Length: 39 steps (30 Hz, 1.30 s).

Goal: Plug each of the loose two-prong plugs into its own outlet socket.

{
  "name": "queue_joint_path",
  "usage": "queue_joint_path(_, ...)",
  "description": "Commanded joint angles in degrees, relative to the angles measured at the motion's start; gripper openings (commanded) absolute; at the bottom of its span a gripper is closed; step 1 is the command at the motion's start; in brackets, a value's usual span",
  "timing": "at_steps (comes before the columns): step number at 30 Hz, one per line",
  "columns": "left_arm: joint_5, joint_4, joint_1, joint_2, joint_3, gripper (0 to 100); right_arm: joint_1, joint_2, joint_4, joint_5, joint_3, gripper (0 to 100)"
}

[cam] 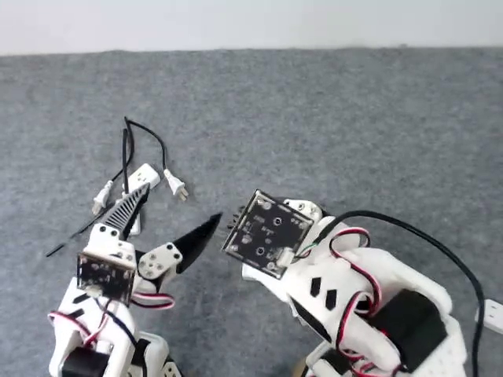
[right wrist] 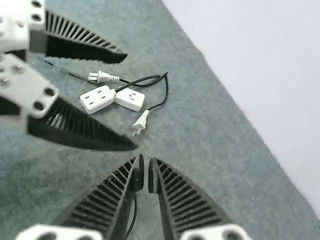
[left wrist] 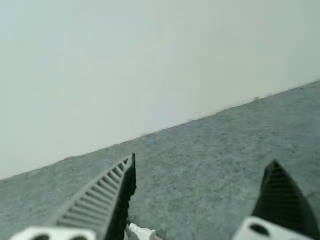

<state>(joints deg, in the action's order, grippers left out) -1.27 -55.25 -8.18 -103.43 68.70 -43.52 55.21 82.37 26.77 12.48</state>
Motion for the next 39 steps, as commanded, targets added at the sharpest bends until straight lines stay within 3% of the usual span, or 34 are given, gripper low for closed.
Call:
queue_joint_path(1,0.2,6.4,4.1,-1.1,2.4,38,0.7,-0.7,2.2,0.8,-2.8,0.8)
queue_joint_path(4,0.4,10.9,7.6,-1.1,5.3,38,0.7,-0.7,3.5,-1.8,-1.3,0.8)
queue_joint_path(8,0.4,16.0,8.4,-1.1,10.1,38,0.7,-0.7,2.2,-13.2,4.9,1.3)
queue_joint_path(10,0.4,17.8,8.4,-1.1,11.6,38,1.1,-0.8,0.1,-14.9,9.6,2.1)
queue_joint_path(14,0.4,19.1,8.4,-1.1,13.8,38,8.2,-0.8,-6.9,-17.3,19.0,10.3)
queue_joint_path(20,0.4,23.0,8.4,-1.1,17.4,38,14.0,-0.6,-9.3,-31.7,33.7,14.8)
queue_joint_path(27,0.4,23.5,8.1,-1.1,18.5,38,10.6,-0.7,-9.3,-25.3,45.4,14.4)
queue_joint_path(39,0.4,25.6,8.1,-1.1,20.1,38,8.8,-0.7,0.6,-40.0,44.9,14.5)
